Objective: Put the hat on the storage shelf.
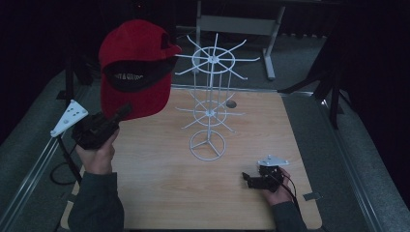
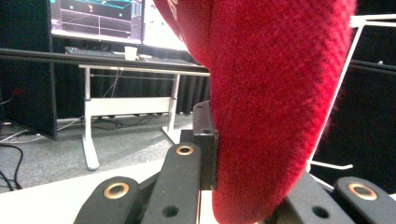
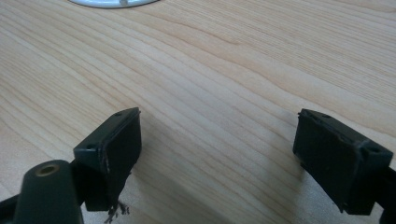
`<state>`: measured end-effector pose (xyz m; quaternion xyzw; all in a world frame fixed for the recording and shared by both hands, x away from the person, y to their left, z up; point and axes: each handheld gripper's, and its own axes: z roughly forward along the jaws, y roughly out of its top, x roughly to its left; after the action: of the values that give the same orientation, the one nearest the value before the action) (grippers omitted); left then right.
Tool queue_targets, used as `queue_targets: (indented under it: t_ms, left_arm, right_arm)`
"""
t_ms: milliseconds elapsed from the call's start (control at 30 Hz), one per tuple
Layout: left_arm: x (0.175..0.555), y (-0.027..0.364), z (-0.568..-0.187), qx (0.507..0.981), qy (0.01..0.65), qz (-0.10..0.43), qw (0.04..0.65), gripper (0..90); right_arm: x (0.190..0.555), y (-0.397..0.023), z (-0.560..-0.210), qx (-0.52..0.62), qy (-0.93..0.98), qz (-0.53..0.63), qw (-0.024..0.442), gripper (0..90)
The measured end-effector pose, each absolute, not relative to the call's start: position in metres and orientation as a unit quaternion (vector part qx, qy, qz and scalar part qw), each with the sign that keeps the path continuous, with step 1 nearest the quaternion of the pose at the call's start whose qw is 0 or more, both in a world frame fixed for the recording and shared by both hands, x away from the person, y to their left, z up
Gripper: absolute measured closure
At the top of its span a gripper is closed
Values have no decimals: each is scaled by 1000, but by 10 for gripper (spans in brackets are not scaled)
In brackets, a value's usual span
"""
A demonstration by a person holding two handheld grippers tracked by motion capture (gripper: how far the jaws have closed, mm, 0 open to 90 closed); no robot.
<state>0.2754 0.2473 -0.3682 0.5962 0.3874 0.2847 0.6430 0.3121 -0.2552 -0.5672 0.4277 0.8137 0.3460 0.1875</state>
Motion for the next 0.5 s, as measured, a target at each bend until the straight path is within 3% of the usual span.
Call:
queue_targets:
  t_ms: [500]
  left_arm:
    - [273, 246, -396, 597, 390, 269, 647, 853]
  right_arm:
    - [312, -255, -567, 427, 814, 346, 188, 152]
